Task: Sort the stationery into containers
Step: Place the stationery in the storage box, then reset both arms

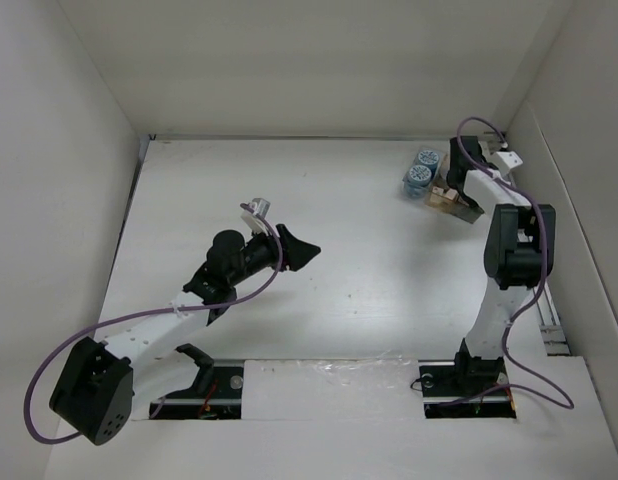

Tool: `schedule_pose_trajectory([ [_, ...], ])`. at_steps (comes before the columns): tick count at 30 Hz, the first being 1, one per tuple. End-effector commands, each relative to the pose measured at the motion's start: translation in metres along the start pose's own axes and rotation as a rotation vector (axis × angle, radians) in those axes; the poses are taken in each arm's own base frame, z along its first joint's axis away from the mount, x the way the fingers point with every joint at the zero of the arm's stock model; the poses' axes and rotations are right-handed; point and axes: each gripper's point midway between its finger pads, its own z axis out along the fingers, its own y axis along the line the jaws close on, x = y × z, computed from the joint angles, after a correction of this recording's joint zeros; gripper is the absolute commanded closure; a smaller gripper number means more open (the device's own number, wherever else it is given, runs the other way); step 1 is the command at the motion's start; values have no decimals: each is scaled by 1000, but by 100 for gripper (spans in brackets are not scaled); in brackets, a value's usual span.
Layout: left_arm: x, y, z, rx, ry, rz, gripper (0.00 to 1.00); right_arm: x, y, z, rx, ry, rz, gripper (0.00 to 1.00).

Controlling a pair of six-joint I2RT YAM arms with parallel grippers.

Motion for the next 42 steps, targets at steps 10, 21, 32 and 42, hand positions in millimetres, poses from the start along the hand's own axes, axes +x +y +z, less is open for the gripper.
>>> schedule_pose_trajectory([
  [10, -15, -1, -9, -9, -101, 19, 20, -86, 23, -105, -323, -15, 293, 27],
  [21, -38, -1, -33, -32, -281, 40, 19, 19, 31, -299, -1039, 292, 207, 100],
  [32, -51, 13, -55, -111, -416, -61, 2, 149, -27, -376, -1173, 465, -48, 48],
  [42, -33, 14, -58, -107, -336, -18, 1, 189, -50, -378, -1134, 511, -137, 28],
])
